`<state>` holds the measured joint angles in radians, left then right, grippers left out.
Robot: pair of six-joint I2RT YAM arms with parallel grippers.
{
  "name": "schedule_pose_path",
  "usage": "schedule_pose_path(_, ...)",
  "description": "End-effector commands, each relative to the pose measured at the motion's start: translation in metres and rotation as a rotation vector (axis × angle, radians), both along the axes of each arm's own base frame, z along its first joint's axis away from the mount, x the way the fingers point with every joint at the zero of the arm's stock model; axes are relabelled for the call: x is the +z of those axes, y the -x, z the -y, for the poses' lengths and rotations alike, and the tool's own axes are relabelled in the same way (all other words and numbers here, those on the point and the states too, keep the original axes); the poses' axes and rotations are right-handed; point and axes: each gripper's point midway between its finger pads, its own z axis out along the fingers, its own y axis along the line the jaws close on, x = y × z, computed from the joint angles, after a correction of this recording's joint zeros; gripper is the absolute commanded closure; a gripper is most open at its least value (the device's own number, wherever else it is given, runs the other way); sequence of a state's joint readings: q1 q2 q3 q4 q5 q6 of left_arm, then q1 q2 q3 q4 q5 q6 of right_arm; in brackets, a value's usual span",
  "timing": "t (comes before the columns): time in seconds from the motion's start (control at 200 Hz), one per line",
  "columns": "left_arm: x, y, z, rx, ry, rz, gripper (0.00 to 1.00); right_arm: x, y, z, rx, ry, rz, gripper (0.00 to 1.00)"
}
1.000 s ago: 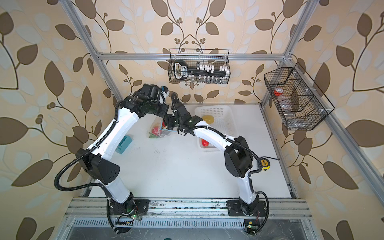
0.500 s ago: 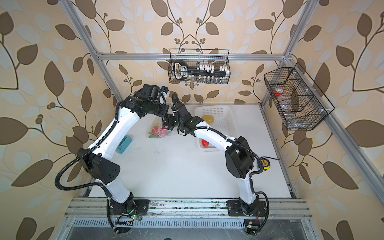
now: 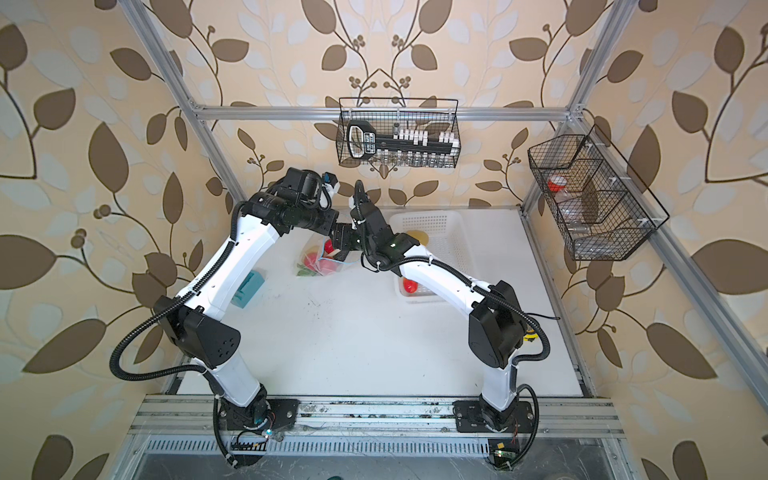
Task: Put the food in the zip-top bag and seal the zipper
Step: 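Lower the red apple into the bag mouth beside the left gripper and release, then withdraw the open right gripper from the bag back over the basket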
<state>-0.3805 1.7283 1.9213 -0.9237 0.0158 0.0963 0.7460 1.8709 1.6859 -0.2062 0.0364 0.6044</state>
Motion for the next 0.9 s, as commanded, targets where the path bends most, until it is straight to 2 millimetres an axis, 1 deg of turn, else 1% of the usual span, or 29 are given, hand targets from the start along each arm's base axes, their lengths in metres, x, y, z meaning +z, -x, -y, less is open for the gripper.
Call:
schedule_pose_path(0.0,0.014,-0.001,0.003,0.004,0.014,0.036,1.00,0.017,0.006,0.006,-0.014,-0.013,0.034,0.28)
schedule_pose_path(0.075,0.014,-0.001,0.003,0.004,0.015,0.036,1.00,0.020,0.008,0.008,-0.014,-0.016,0.037,0.30)
schedule_pose_path(0.185,0.015,-0.001,0.002,0.006,0.015,0.041,1.00,0.021,0.011,0.013,-0.022,-0.006,0.032,0.31)
schedule_pose_path(0.29,0.015,-0.001,0.002,0.007,0.014,0.041,1.00,0.024,0.014,0.019,-0.030,-0.006,0.031,0.30)
schedule_pose_path(0.39,0.014,-0.001,0.002,0.007,0.015,0.039,1.00,0.031,0.018,0.026,-0.038,-0.019,0.038,0.29)
schedule_pose_path(0.45,0.015,-0.001,0.003,-0.002,0.012,0.045,1.00,0.036,0.021,0.031,-0.043,-0.026,0.046,0.29)
schedule_pose_path(0.525,0.022,-0.004,-0.002,0.007,-0.010,0.078,1.00,0.042,0.024,0.039,-0.052,-0.034,0.048,0.28)
schedule_pose_path(0.61,0.026,-0.005,-0.002,0.007,-0.011,0.094,1.00,0.044,0.026,0.047,-0.063,-0.039,0.042,0.27)
schedule_pose_path(0.665,0.024,-0.003,0.000,0.000,0.002,0.080,1.00,0.045,0.027,0.053,-0.069,-0.043,0.036,0.26)
schedule_pose_path(0.735,0.018,-0.001,0.002,-0.003,0.011,0.064,1.00,0.045,0.026,0.063,-0.089,-0.040,0.032,0.23)
schedule_pose_path(0.81,0.013,-0.001,0.001,0.000,0.004,0.059,1.00,0.046,0.027,0.073,-0.105,-0.040,0.033,0.21)
schedule_pose_path(0.895,0.012,0.000,0.000,0.000,0.000,0.062,1.00,0.046,0.028,0.083,-0.124,-0.044,0.029,0.20)
